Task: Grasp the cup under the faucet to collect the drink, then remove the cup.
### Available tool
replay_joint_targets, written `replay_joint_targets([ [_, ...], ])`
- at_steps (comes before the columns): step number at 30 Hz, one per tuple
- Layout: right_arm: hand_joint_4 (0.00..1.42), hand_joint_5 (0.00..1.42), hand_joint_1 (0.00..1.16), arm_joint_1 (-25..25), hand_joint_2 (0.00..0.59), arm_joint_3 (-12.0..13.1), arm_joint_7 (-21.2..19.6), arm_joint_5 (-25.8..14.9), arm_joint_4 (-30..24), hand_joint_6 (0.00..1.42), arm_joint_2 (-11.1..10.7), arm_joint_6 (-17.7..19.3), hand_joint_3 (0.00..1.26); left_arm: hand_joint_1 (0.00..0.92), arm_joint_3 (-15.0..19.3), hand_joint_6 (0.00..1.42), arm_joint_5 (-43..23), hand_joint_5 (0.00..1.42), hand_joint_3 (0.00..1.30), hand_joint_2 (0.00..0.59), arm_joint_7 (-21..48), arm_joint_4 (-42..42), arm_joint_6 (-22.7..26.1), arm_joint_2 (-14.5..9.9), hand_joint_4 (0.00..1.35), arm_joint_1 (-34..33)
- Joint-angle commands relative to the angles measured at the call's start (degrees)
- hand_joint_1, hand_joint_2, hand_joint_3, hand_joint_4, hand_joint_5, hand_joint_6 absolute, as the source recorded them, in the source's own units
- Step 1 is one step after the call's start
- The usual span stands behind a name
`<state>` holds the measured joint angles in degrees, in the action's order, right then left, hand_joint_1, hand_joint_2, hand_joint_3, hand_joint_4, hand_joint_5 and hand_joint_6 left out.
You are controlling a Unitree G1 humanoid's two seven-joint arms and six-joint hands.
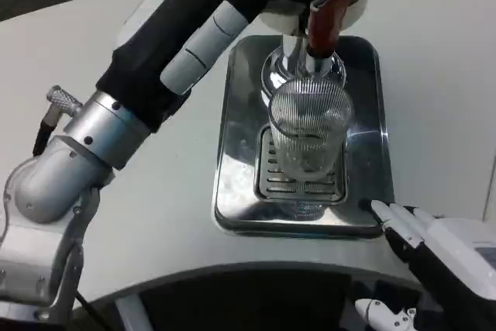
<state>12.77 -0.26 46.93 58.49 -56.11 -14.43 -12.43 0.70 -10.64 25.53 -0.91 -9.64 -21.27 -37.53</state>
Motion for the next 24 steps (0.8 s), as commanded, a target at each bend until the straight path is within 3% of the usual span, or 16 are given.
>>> replay_joint_targets([
  [1,0.0,0.0,0.23,1.37,0.41,0.04,-0.28,-0.45,-0.86,0.0,-0.16,0.33,0.0,0.0,-1.0,0.3,0.88,0.31,0.21,0.113,1.2,1.67,1.19,0.42,0.17,-1.96],
  [24,0.0,0.0,0.23,2.78,0.404,0.58,-0.26,-1.09,-2.04,0.0,-0.29,0.54,0.0,0.0,-4.5,0.3,3.37,0.31,0.21,0.103,6.67,10.5,1.25,1.18,0.18,-8.37],
])
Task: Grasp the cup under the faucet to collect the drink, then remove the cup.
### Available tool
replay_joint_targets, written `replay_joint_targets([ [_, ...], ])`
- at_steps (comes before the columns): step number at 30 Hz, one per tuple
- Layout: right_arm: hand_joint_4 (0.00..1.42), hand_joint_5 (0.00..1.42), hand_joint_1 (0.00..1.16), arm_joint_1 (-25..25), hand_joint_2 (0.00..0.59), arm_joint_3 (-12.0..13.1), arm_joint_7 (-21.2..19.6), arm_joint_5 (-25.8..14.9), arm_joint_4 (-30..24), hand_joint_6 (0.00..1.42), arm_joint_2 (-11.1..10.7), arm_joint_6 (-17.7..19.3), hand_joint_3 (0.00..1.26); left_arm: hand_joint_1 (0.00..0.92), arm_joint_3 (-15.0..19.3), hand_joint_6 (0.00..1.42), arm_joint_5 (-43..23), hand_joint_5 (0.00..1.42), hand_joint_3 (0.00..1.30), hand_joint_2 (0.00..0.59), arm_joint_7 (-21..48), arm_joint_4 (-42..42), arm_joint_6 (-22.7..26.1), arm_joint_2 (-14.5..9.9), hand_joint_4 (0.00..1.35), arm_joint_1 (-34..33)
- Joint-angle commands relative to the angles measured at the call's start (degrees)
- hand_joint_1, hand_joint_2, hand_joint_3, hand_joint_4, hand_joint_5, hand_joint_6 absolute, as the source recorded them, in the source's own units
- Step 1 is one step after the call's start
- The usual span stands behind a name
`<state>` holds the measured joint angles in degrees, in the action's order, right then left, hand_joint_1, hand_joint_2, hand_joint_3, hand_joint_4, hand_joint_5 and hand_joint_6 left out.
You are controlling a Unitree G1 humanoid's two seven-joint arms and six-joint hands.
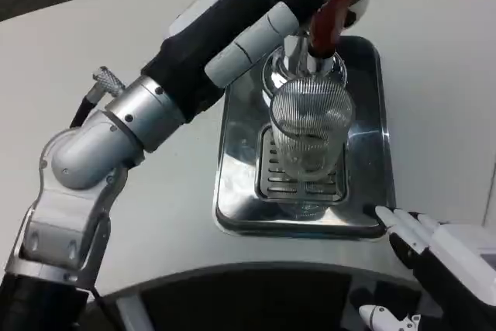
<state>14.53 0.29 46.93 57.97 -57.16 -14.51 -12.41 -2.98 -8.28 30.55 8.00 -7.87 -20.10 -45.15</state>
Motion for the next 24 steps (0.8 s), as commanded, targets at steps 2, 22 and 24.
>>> replay_joint_targets([
  [2,0.0,0.0,0.23,1.08,0.404,0.01,-0.3,-0.5,-1.01,0.0,-0.14,0.47,0.0,0.0,-0.96,0.3,1.16,0.31,0.21,0.103,1.94,2.16,-0.92,0.14,0.18,-1.05],
  [22,0.0,0.0,0.23,0.0,0.404,1.11,-1.6,-3.13,-0.79,0.0,0.66,-0.26,0.0,0.0,-4.06,0.15,5.87,0.17,0.15,0.061,7.33,5.1,-6.54,-1.9,0.08,-2.93],
  [24,0.0,0.0,0.23,-0.27,0.404,1.26,-2.01,-3.93,-0.6,0.0,0.69,-0.38,0.0,0.0,-4.27,0.13,6.34,0.15,0.14,0.059,7.68,5.48,-6.94,-2.24,0.06,-3.13],
])
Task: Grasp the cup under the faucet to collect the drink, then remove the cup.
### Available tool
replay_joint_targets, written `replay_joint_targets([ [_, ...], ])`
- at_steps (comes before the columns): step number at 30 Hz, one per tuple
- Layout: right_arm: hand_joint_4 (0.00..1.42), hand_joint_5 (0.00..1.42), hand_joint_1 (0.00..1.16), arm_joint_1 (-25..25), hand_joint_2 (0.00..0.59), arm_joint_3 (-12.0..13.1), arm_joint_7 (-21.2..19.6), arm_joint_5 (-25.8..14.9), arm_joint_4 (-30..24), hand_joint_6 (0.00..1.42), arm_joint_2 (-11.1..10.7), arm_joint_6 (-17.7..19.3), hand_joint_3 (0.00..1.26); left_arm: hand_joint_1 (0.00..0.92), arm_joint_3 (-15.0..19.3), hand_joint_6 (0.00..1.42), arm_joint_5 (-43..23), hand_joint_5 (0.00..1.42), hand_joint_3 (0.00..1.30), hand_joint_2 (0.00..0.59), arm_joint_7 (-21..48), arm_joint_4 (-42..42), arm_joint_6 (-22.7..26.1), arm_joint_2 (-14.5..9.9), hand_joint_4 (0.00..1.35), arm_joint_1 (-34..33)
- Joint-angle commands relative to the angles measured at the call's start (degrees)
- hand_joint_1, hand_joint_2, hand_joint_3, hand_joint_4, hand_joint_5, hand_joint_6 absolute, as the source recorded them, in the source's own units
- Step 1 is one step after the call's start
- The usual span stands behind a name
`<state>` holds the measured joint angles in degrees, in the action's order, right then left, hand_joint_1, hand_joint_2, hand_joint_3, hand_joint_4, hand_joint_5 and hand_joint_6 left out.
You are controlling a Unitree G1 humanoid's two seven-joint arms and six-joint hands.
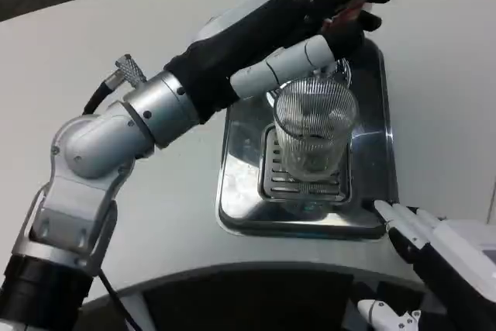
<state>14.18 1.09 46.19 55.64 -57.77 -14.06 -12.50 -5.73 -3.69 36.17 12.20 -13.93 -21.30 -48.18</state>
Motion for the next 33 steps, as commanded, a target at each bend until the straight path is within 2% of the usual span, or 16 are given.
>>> replay_joint_targets([
  [1,0.0,0.0,0.23,-0.05,0.404,0.53,-1.46,-2.03,0.1,0.0,0.22,-0.41,0.0,0.0,-1.6,0.13,1.9,0.15,0.14,0.058,2.17,1.44,-1.06,-1.14,0.06,-0.19],
  [8,0.0,0.0,0.23,-1.21,0.403,1.79,-2.76,-6.65,1.16,0.0,0.15,-2.33,0.0,0.0,-2.34,0.12,3.0,0.12,0.14,0.058,3.39,3.39,-2.31,-1.68,0.04,-1.16],
  [12,0.0,0.0,0.22,-2.37,0.38,4.42,-4.88,-14.0,2.92,0.0,0.77,-4.59,0.0,0.0,-2.87,0.1,3.38,0.1,0.13,0.061,4.03,4.5,-3.24,-1.82,0.03,-1.56],
  [13,0.0,0.0,0.23,-2.43,0.358,4.92,-5.68,-15.53,3.22,0.0,0.8,-4.68,0.0,0.0,-2.94,0.09,3.43,0.09,0.12,0.06,4.08,4.63,-3.43,-1.83,0.03,-1.59],
  [17,0.0,0.0,0.27,-2.15,0.334,6.65,-9.55,-21.48,4.7,0.0,1.16,-3.98,0.0,0.0,-3.26,0.09,3.6,0.09,0.12,0.06,4.31,4.64,-4.09,-1.9,0.02,-1.45],
  [21,0.0,0.0,0.3,-1.51,0.326,7.2,-13.06,-25.48,5.71,0.0,1.09,-3.43,0.0,0.0,-3.52,0.09,3.96,0.08,0.12,0.06,4.24,4.44,-4.53,-2.25,0.02,-1.35],
  [24,0.0,0.0,0.39,-1.15,0.305,7.58,-15.55,-28.27,6.9,0.0,1.07,-3.1,0.0,0.0,-3.58,0.08,4.02,0.07,0.11,0.059,4.21,4.22,-4.61,-2.53,0.01,-1.3],
  [27,0.0,0.0,0.43,-0.93,0.287,7.77,-18.22,-30.8,8.37,0.0,0.89,-1.59,0.0,0.0,-3.67,0.08,3.96,0.07,0.11,0.059,4.25,3.93,-4.63,-2.78,0.01,-1.21],
  [28,0.0,0.0,0.43,-0.9,0.287,7.85,-19.64,-31.9,9.42,0.0,1.03,-0.03,0.0,0.0,-3.7,0.08,3.94,0.07,0.11,0.059,4.25,3.83,-4.63,-2.85,0.01,-1.17],
  [33,0.0,0.0,0.61,-0.44,0.25,7.86,-26.25,-36.09,14.46,0.0,1.75,7.45,0.0,0.0,-3.69,0.08,3.91,0.07,0.11,0.061,4.01,3.14,-4.64,-3.07,0.01,-0.71],
])
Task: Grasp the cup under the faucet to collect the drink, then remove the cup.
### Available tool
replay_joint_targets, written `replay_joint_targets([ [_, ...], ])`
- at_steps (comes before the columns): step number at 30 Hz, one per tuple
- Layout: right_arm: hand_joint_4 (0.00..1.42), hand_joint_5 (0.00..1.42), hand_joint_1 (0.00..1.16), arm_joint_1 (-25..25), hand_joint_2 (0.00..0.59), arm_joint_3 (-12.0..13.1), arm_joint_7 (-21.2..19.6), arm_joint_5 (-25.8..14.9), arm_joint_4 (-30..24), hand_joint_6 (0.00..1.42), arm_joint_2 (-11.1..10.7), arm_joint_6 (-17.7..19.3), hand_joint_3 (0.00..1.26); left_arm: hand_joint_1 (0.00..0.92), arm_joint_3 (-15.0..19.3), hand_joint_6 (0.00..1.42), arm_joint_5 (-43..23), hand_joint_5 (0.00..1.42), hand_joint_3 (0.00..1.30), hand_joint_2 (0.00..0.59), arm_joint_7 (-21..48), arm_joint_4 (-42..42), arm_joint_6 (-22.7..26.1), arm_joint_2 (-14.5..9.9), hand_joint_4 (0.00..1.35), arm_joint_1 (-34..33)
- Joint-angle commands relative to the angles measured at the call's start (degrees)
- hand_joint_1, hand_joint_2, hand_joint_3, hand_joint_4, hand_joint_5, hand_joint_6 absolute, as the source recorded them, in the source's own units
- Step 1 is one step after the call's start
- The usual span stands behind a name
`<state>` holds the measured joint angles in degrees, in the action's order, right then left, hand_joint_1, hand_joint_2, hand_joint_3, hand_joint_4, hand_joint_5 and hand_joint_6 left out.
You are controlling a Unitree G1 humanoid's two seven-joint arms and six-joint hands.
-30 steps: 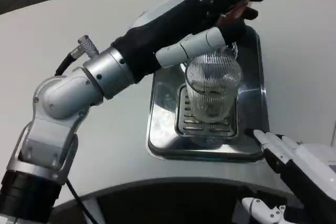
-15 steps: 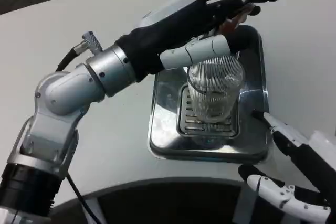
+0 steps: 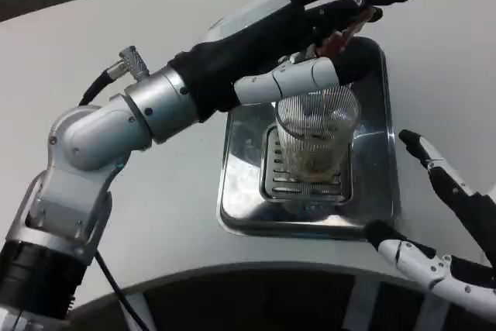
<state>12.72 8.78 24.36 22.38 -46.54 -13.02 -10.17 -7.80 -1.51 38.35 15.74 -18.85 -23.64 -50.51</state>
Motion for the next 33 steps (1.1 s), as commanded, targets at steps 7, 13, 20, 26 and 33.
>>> replay_joint_targets([
  [7,0.0,0.0,0.71,-0.47,0.223,-0.85,-9.9,-4.76,8.66,0.0,0.62,10.71,0.0,0.0,-1.32,0.08,1.82,0.07,0.11,0.064,1.46,-1.35,0.34,-1.1,0.01,1.99],
  [13,0.0,0.0,0.74,-2.96,0.22,-2.2,-12.22,-4.68,11.12,0.0,0.65,10.3,0.0,0.0,-1.22,0.08,1.77,0.08,0.11,0.069,1.51,-2.0,0.54,-1.43,0.02,2.17],
  [20,0.0,0.0,0.75,-5.3,0.221,-4.24,-14.0,-4.17,13.49,0.0,1.04,9.2,0.0,0.0,-1.39,0.08,1.79,0.08,0.12,0.07,1.71,-2.69,0.87,-1.66,0.03,2.28],
  [26,0.0,0.0,0.74,-7.8,0.223,-6.34,-15.59,-3.51,15.69,0.0,1.93,8.02,0.0,0.0,-1.31,0.08,1.76,0.08,0.12,0.07,1.68,-3.35,1.14,-1.84,0.03,2.47],
  [33,0.0,0.0,0.73,-10.46,0.222,-7.72,-17.18,-3.79,18.6,0.0,2.18,8.27,0.0,0.0,-1.09,0.08,1.83,0.08,0.12,0.07,1.67,-4.05,1.37,-2.11,0.03,2.71],
])
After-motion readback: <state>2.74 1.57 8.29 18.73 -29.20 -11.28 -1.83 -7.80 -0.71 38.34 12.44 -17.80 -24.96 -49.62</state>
